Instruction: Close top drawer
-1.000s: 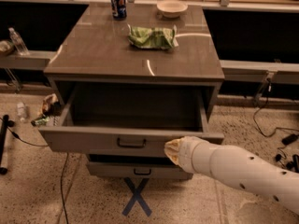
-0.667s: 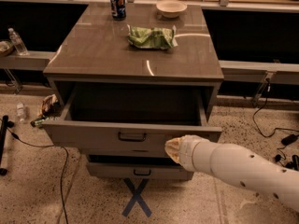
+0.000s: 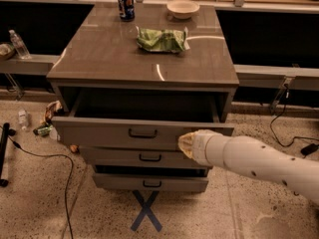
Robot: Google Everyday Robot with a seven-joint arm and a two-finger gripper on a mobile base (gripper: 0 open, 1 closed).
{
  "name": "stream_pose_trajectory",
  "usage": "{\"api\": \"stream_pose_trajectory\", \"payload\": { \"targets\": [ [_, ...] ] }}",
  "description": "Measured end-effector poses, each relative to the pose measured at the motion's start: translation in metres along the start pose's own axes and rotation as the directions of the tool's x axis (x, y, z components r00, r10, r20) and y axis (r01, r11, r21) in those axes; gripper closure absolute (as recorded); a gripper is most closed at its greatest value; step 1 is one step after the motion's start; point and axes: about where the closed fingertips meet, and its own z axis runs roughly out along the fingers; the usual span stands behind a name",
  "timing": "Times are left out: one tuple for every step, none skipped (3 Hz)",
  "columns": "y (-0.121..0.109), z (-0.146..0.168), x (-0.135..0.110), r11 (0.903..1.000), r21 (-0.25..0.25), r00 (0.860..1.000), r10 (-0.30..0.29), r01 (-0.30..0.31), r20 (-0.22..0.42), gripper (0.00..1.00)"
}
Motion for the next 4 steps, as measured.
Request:
{"api": "stream_pose_trajectory", "payload": {
  "targets": [
    [-0.021,0.016,0.009,0.9998,0.016,1.0,-0.01,0.009,0.006,1.0],
    [-0.045,0.043,0.018,0.9994,0.013,0.999,-0.031,0.031,0.014,1.0],
    [-0.047,0.041,0.018,0.9996,0.009,1.0,-0.025,0.025,0.019,1.0],
    [-0.043,-0.002,0.012,0.9991,-0.009,0.999,0.042,-0.042,0.029,1.0]
  ]
}}
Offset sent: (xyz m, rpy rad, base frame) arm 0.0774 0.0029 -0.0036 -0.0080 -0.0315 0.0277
